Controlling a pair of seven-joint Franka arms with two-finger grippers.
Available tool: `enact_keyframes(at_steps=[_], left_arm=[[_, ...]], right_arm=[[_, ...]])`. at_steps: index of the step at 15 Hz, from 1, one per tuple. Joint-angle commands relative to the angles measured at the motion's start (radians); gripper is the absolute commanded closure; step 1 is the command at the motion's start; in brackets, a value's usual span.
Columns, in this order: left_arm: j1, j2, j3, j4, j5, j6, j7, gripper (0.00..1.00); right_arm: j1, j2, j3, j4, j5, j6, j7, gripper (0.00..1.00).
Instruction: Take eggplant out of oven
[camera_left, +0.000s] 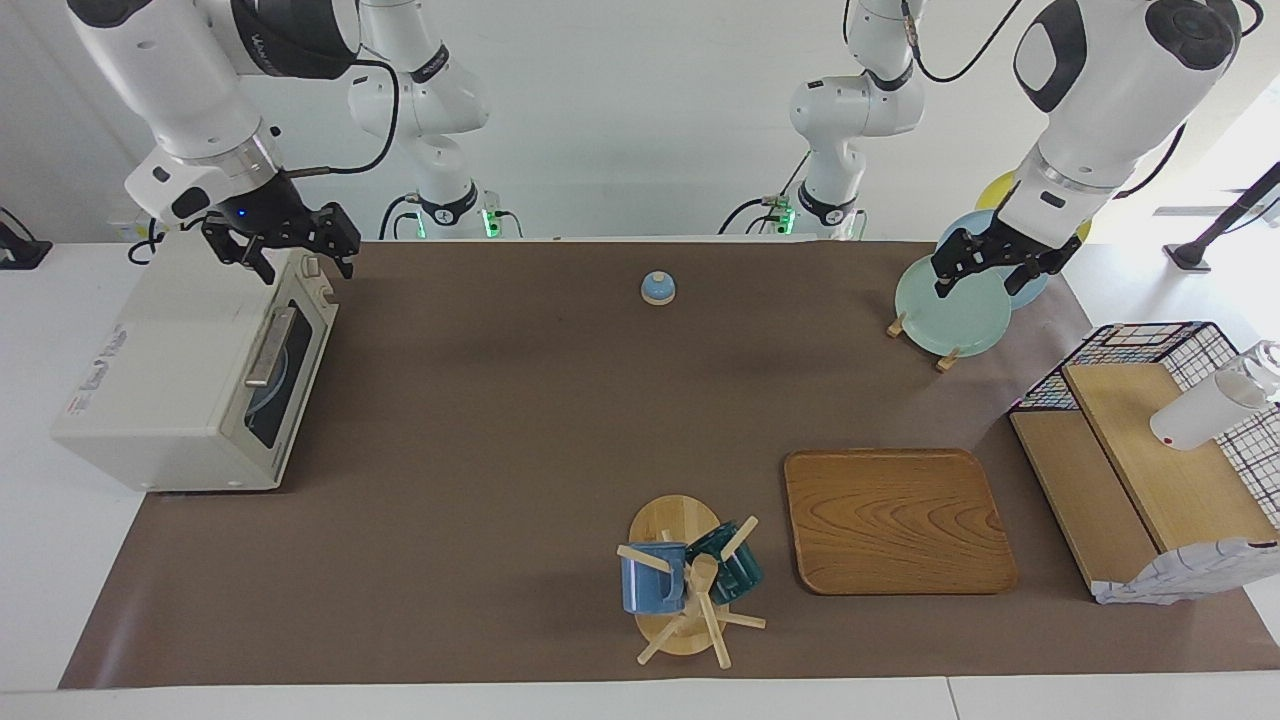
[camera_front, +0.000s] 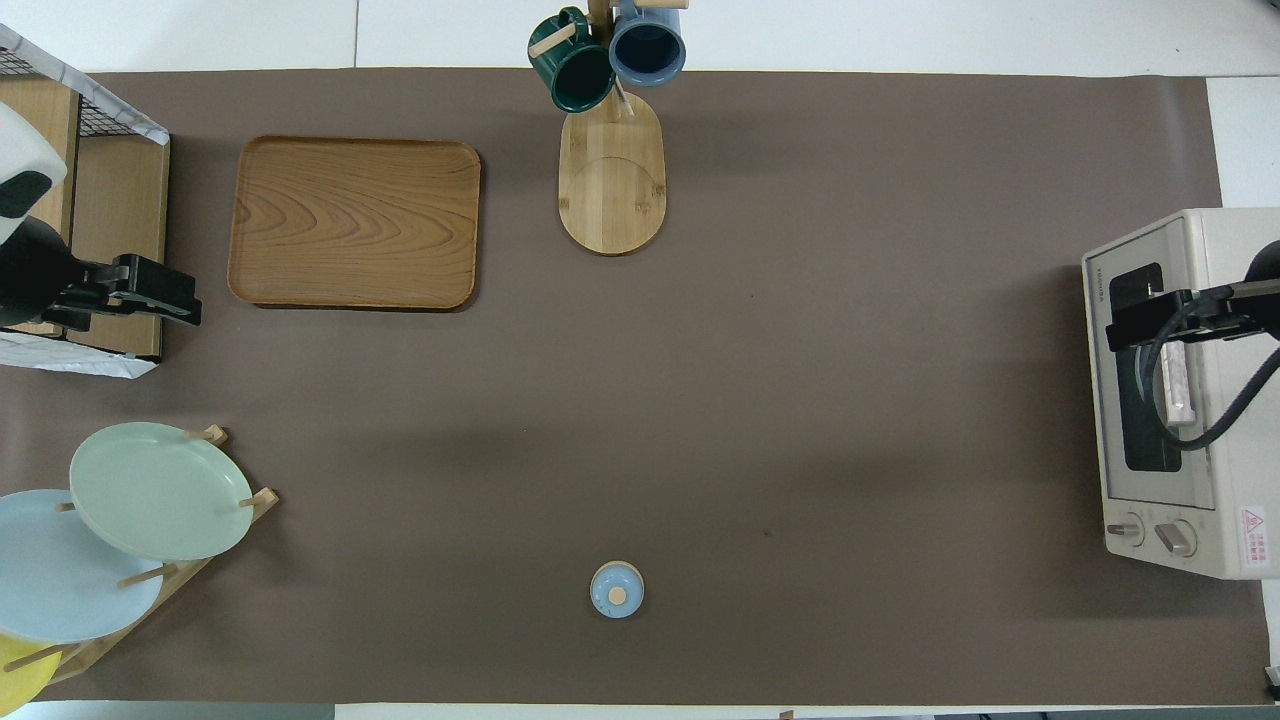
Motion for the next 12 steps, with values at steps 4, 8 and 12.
enact_keyframes(at_steps=[4, 8, 12], left_arm=[[0.000, -0.014, 0.004, -0.010, 0.018, -0.002, 0.011, 0.00], [0.000, -0.014, 0.004, -0.011, 0.018, -0.002, 0.011, 0.00], [0.000, -0.014, 0.004, -0.010, 0.018, 0.000, 0.011, 0.00]], right_arm=[[-0.002, -0.016, 0.003, -0.018, 0.004, 0.003, -0.006, 0.00], [-0.051, -0.016, -0.002, -0.024, 0.026, 0.018, -0.151, 0.68], [-0.043, -0.064, -0.003, -0.206, -0.008, 0.210, -0.154, 1.00]])
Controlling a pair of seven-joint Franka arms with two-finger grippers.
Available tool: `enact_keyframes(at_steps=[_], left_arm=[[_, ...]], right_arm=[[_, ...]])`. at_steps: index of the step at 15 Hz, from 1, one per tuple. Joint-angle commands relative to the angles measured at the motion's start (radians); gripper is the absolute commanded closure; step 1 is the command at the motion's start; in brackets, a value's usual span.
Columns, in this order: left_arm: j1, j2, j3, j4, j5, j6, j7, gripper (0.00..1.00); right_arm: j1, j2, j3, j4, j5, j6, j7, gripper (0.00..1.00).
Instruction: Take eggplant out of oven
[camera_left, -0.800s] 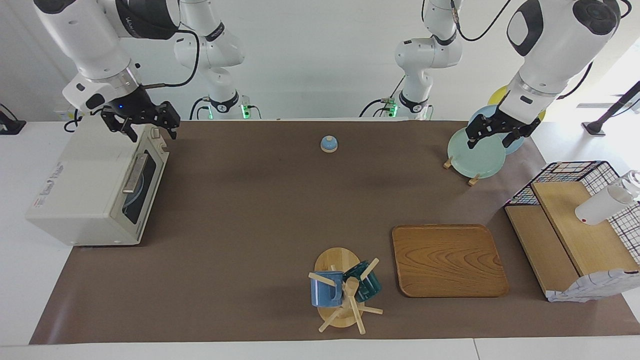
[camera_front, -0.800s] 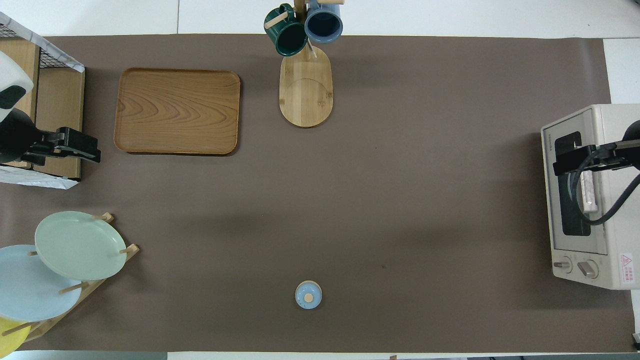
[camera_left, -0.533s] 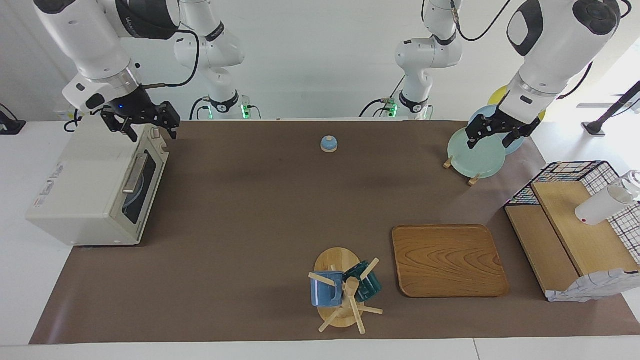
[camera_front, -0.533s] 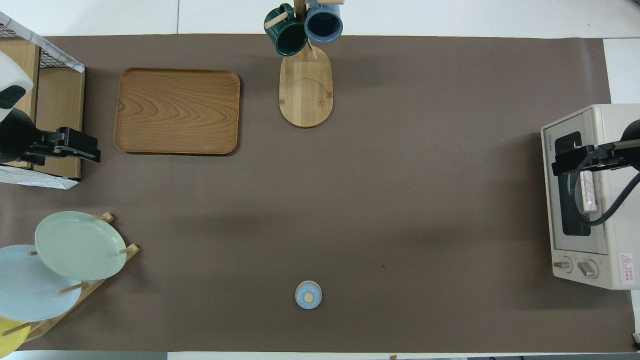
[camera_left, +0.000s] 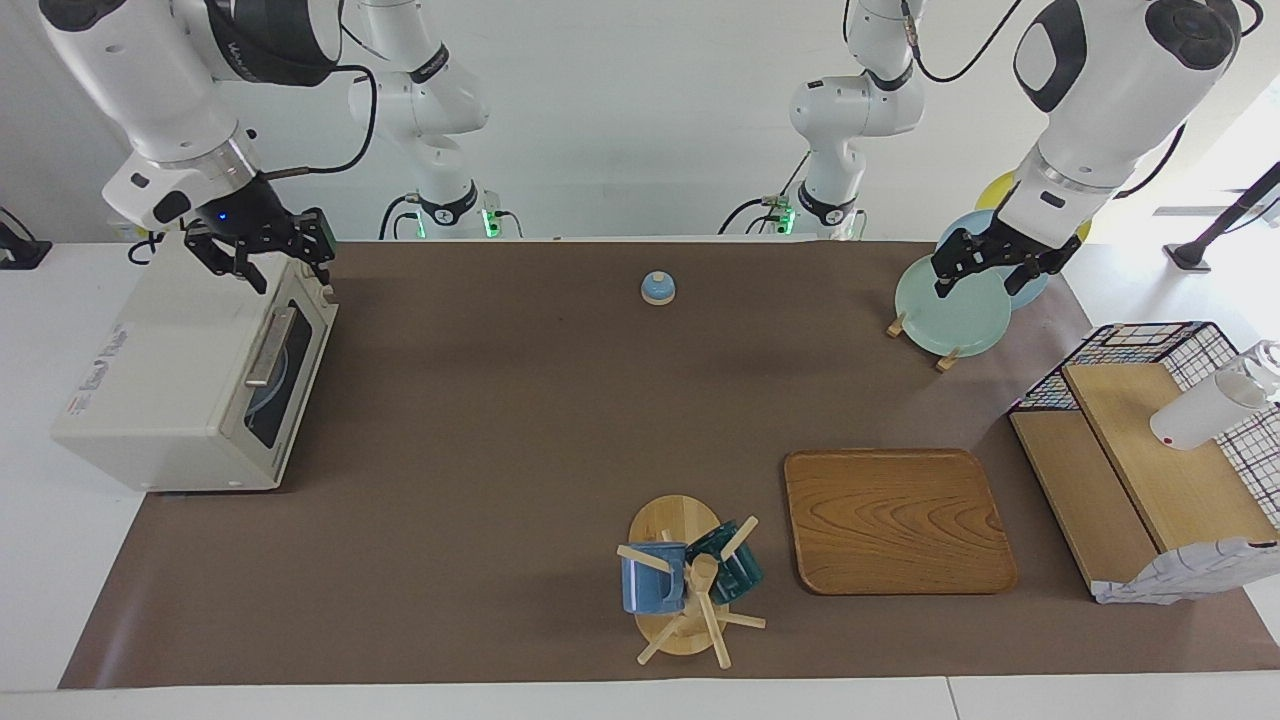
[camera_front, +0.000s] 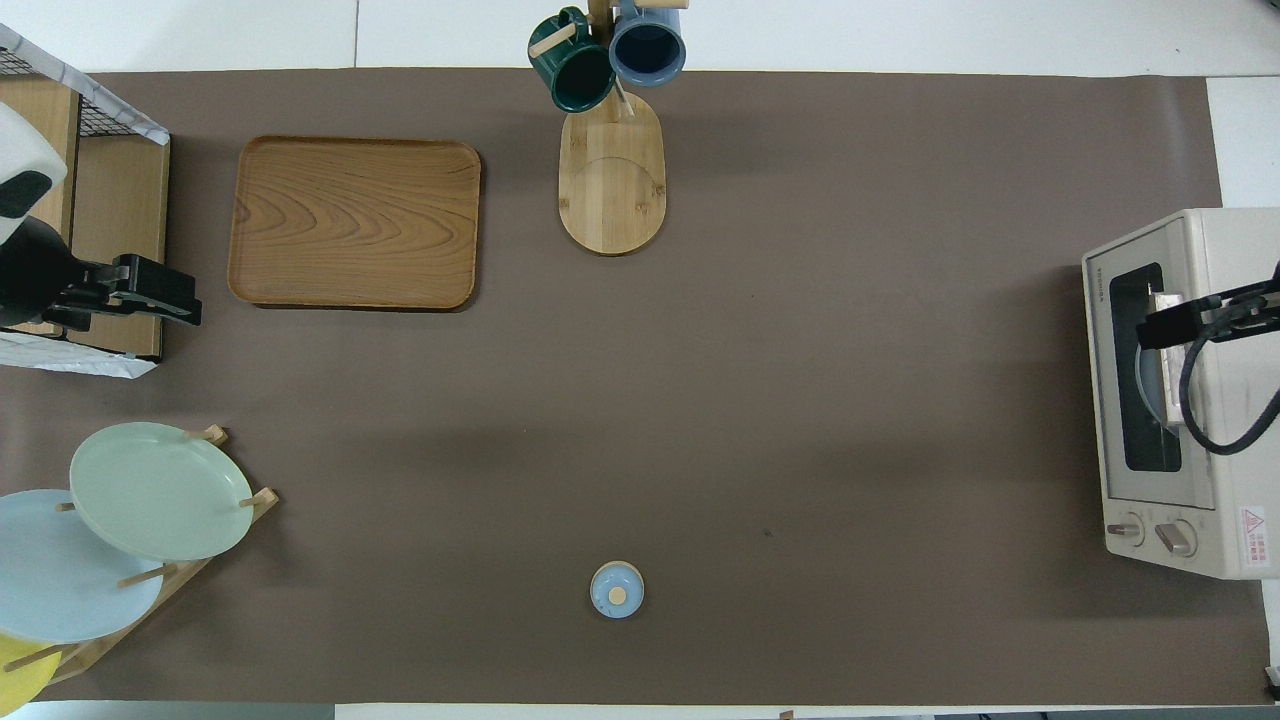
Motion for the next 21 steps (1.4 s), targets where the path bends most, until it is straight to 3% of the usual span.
enact_keyframes(at_steps=[1, 6, 15, 21], left_arm=[[0.000, -0.014, 0.004, -0.010, 0.018, -0.002, 0.011, 0.00], [0.000, -0.014, 0.004, -0.010, 0.018, 0.000, 0.011, 0.00], [0.000, -0.014, 0.004, -0.010, 0.018, -0.002, 0.011, 0.00], [0.000, -0.014, 0.004, -0.011, 0.017, -0.002, 0.011, 0.00]], right_arm=[[-0.005, -0.054, 0.004, -0.187, -0.055, 0.156, -0.009, 1.00], [-0.016, -0.001, 0.005, -0.223, -0.240, 0.203, 0.078, 1.00], [-0.057, 0.018, 0.007, -0.284, -0.275, 0.231, 0.073, 1.00], [-0.023, 0.050, 0.010, -0.328, -0.258, 0.354, 0.089, 1.00]])
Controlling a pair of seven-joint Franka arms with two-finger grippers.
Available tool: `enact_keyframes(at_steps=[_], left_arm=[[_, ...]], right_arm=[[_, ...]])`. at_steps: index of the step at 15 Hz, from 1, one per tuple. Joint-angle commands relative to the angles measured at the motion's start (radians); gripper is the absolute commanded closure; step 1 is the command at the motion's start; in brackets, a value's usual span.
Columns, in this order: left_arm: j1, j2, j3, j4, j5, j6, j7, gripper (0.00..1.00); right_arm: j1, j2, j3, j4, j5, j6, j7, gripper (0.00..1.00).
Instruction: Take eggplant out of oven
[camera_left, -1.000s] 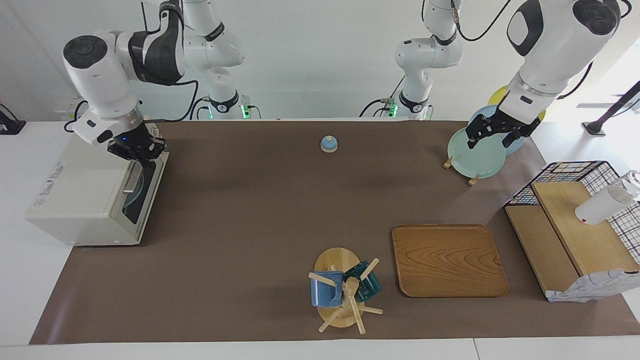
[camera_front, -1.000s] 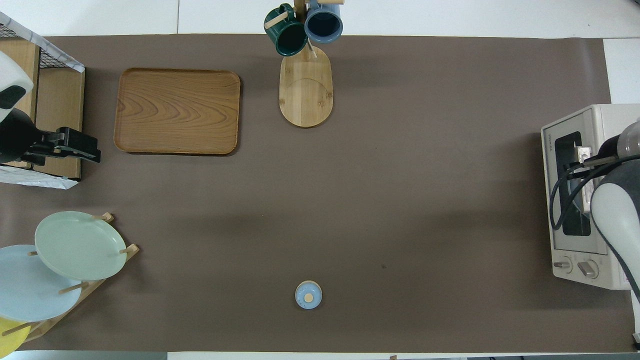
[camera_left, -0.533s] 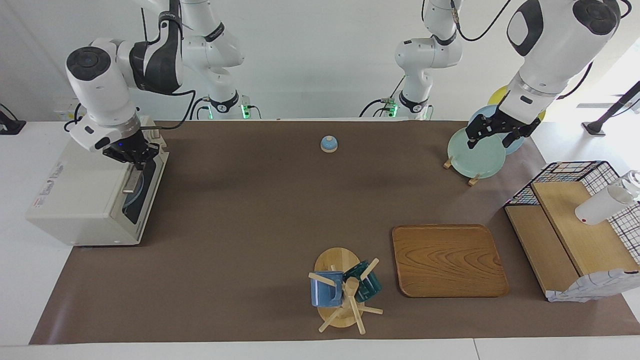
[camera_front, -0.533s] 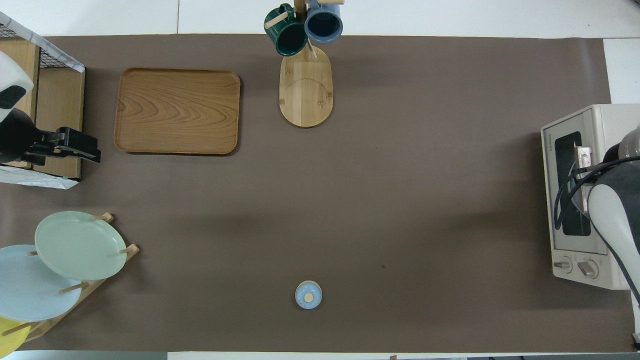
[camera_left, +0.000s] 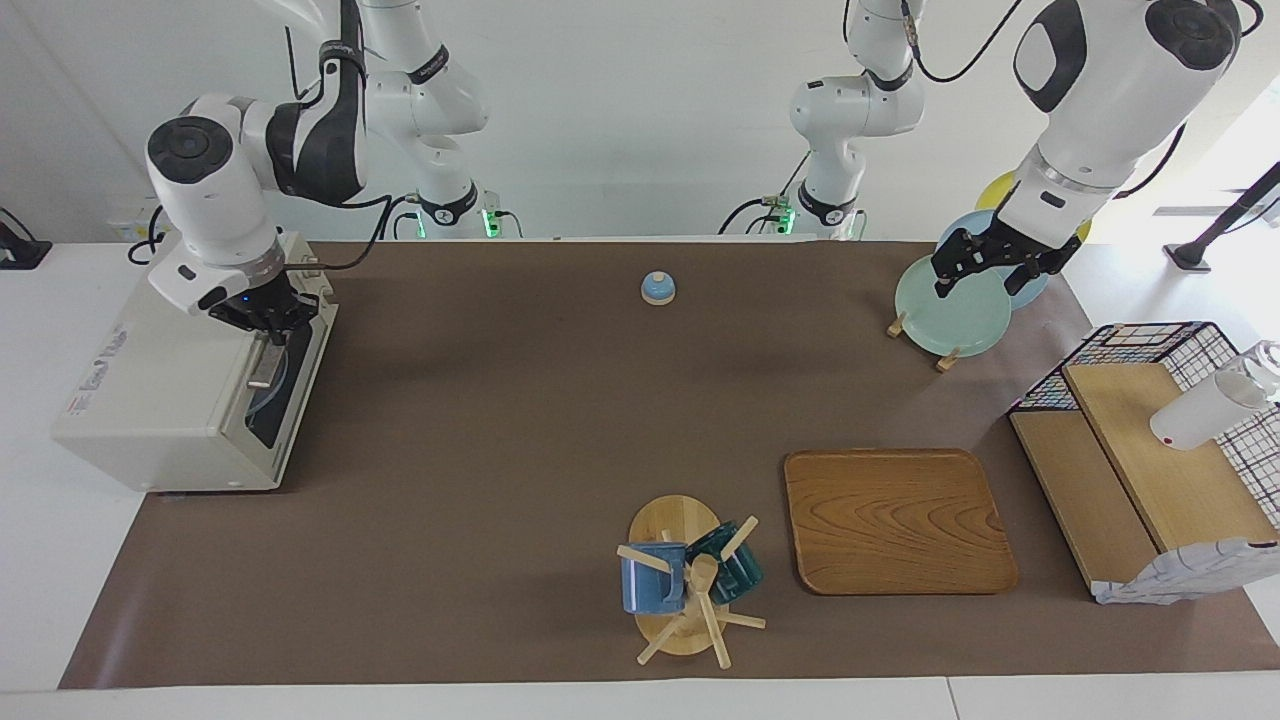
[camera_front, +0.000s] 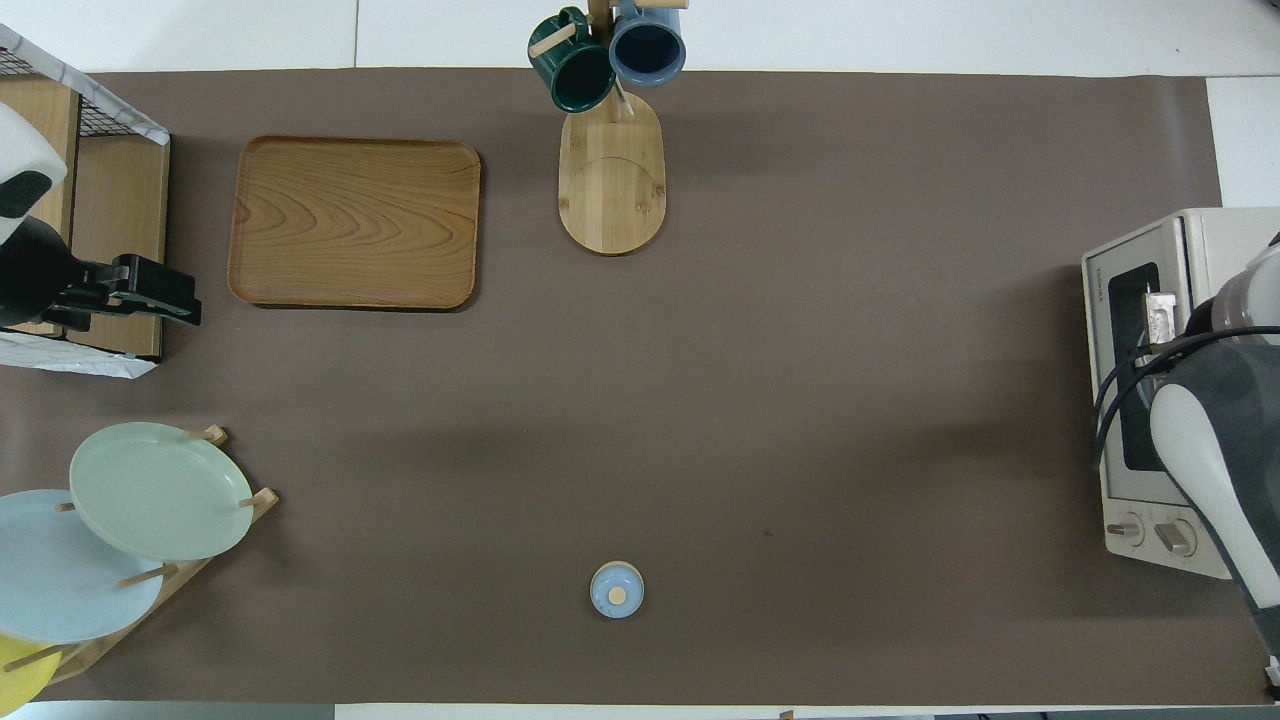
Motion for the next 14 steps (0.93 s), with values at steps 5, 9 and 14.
enact_keyframes(at_steps=[5, 9, 14], left_arm=[[0.000, -0.014, 0.004, -0.011, 0.018, -0.002, 0.011, 0.00], [0.000, -0.014, 0.004, -0.010, 0.018, -0.002, 0.011, 0.00], [0.000, -0.014, 0.004, -0.010, 0.018, -0.002, 0.011, 0.00]], right_arm=[[0.104, 0.088, 0.008, -0.090, -0.001, 0.237, 0.130, 1.00], [0.114, 0.102, 0.008, -0.174, 0.067, 0.373, 0.136, 1.00], [0.124, 0.163, 0.009, -0.176, 0.163, 0.415, 0.145, 1.00]])
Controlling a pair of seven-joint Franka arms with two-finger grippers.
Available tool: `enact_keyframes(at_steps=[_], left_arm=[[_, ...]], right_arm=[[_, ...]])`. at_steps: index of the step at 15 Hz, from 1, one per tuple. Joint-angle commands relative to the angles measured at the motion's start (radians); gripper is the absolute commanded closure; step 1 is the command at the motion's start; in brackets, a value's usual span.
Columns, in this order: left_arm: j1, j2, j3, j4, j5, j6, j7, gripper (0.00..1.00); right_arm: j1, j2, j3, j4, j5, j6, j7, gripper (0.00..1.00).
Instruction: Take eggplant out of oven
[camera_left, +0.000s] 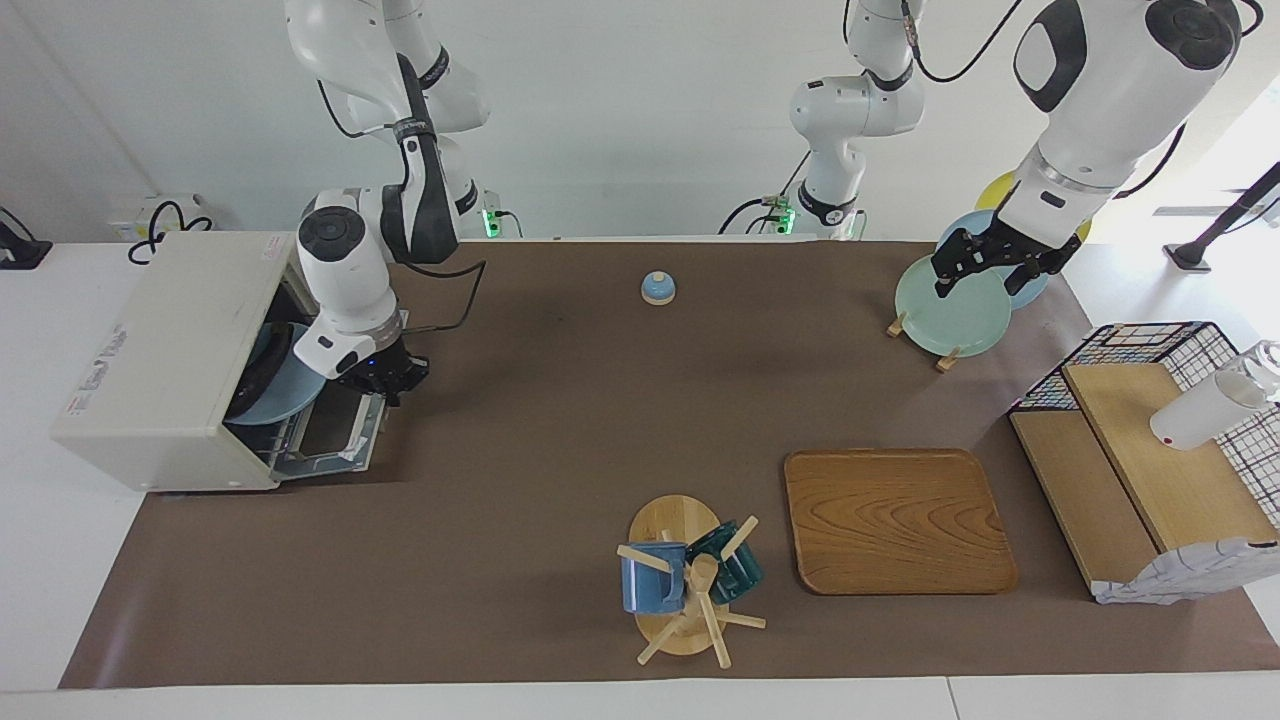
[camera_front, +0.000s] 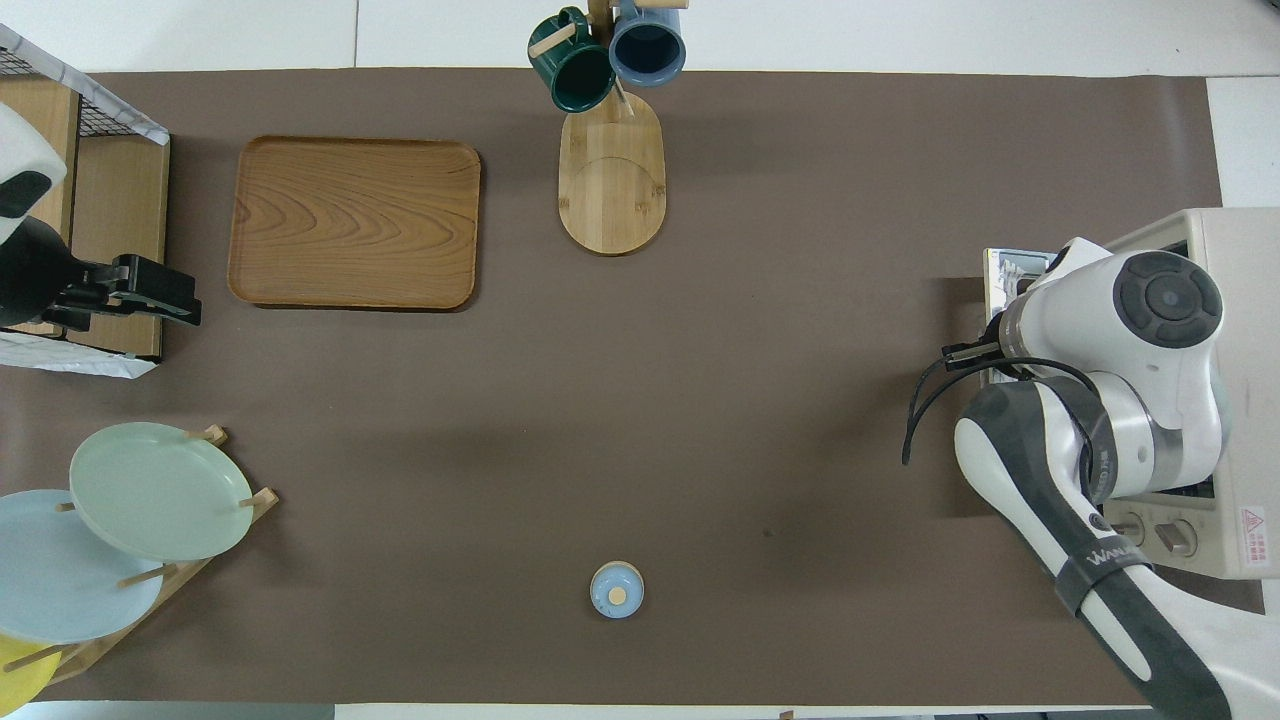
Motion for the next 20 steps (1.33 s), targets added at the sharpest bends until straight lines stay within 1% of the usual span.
enact_keyframes(at_steps=[1, 5, 7, 8, 9, 11, 12, 13, 14, 16, 17, 20], left_arm=[[0.000, -0.014, 0.004, -0.011, 0.018, -0.002, 0.011, 0.00], [0.000, -0.014, 0.004, -0.010, 0.017, 0.000, 0.011, 0.00], [0.000, -0.014, 0.004, -0.010, 0.018, 0.000, 0.011, 0.00], [0.000, -0.014, 0.004, -0.010, 0.018, 0.005, 0.011, 0.00], [-0.002, -0.014, 0.004, -0.010, 0.018, -0.003, 0.011, 0.00], [0.000, -0.014, 0.004, -0.010, 0.018, -0.002, 0.011, 0.00], [0.000, -0.016, 0.004, -0.011, 0.018, -0.012, 0.011, 0.00], [-0.002, -0.016, 0.003, -0.011, 0.017, -0.009, 0.011, 0.00], [-0.002, -0.016, 0.003, -0.011, 0.017, 0.001, 0.011, 0.00], [0.000, -0.016, 0.004, -0.011, 0.018, -0.006, 0.011, 0.00], [0.000, -0.016, 0.004, -0.011, 0.018, -0.006, 0.011, 0.00], [0.000, -0.016, 0.006, -0.011, 0.018, -0.002, 0.011, 0.00]], right_arm=[[-0.008, 0.032, -0.011, -0.003, 0.044, 0.029, 0.020, 1.00], [0.012, 0.066, -0.008, -0.001, 0.049, 0.055, 0.063, 1.00], [0.055, 0.068, 0.000, 0.006, 0.055, 0.050, 0.118, 1.00], [0.078, 0.066, 0.002, 0.029, 0.055, 0.021, 0.140, 1.00], [0.099, 0.065, 0.000, 0.069, 0.055, -0.041, 0.146, 1.00], [0.098, 0.052, -0.001, 0.166, 0.055, -0.201, 0.149, 1.00], [0.096, 0.031, -0.008, 0.198, 0.048, -0.267, 0.149, 0.81], [0.077, 0.003, -0.012, 0.212, 0.036, -0.317, 0.151, 0.76], [0.049, -0.011, -0.014, 0.214, 0.016, -0.353, 0.156, 0.68], [-0.023, -0.021, -0.009, 0.201, -0.044, -0.370, 0.157, 0.65], [-0.055, -0.030, -0.008, 0.183, -0.046, -0.358, 0.151, 0.64], [-0.072, -0.055, -0.006, 0.091, -0.046, -0.266, 0.133, 0.65]])
